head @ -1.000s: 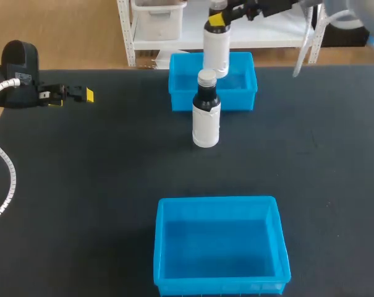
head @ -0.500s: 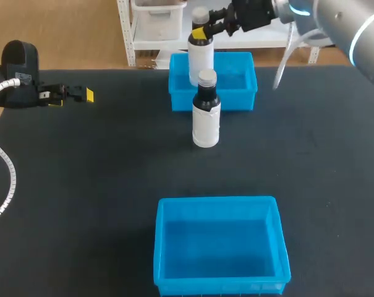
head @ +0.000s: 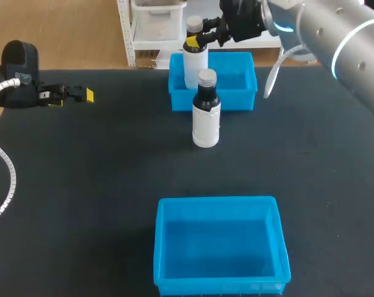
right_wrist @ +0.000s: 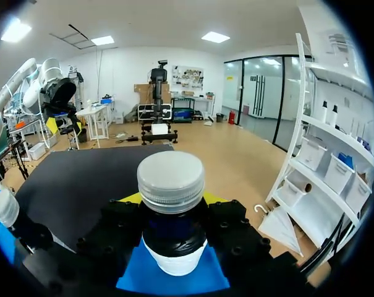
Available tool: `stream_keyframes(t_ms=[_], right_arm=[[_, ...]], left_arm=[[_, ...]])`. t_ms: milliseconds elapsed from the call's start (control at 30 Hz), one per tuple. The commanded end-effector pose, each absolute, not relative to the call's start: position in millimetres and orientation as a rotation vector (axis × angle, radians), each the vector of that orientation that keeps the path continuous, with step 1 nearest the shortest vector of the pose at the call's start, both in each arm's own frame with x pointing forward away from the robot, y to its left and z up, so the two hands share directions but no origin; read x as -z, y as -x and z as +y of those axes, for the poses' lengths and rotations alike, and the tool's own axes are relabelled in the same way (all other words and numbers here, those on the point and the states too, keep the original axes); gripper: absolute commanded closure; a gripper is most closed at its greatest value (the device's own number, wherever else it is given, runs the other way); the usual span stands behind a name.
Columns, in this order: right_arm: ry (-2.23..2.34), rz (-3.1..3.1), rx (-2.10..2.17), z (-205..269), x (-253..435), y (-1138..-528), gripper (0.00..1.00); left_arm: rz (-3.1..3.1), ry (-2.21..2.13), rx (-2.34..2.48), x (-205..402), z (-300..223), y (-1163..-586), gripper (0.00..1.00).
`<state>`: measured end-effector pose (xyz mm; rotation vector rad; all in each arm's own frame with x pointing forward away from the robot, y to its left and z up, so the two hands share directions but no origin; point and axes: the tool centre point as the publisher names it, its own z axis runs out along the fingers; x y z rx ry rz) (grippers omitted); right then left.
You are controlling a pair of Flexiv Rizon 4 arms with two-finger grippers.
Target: Pick up the bottle, and place it in the far bin if it is heavy, or in the near bin if it is light.
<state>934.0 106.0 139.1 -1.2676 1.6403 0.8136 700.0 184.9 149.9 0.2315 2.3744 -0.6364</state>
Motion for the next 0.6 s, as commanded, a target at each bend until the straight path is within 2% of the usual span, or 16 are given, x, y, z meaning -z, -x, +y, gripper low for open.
stream_keyframes(t_ms=[33, 400, 433, 467, 567, 600], right_arm=[[1.465, 1.571, -1.092, 112.0, -133.8, -954.7, 1.00], [1.451, 1.595, -1.120, 110.6, -120.8, -955.6, 1.00], [1.450, 1.597, -1.122, 110.2, -120.1, -956.1, 0.89], [1.449, 1.599, -1.123, 109.8, -119.5, -956.5, 0.74], [1.446, 1.606, -1.123, 108.8, -118.5, -957.0, 0.54], [1.446, 1.607, -1.122, 108.5, -118.2, -957.0, 0.50]], left_arm=[[2.374, -0.231, 0.636, -149.9, 184.9, -700.0, 0.00], [2.374, -0.231, 0.636, -149.9, 184.9, -700.0, 0.00], [2.374, -0.231, 0.636, -149.9, 184.9, -700.0, 0.00], [2.374, -0.231, 0.636, -149.9, 184.9, -700.0, 0.00], [2.374, -0.231, 0.636, -149.9, 184.9, -700.0, 0.00], [2.374, -0.231, 0.636, -149.9, 184.9, -700.0, 0.00]])
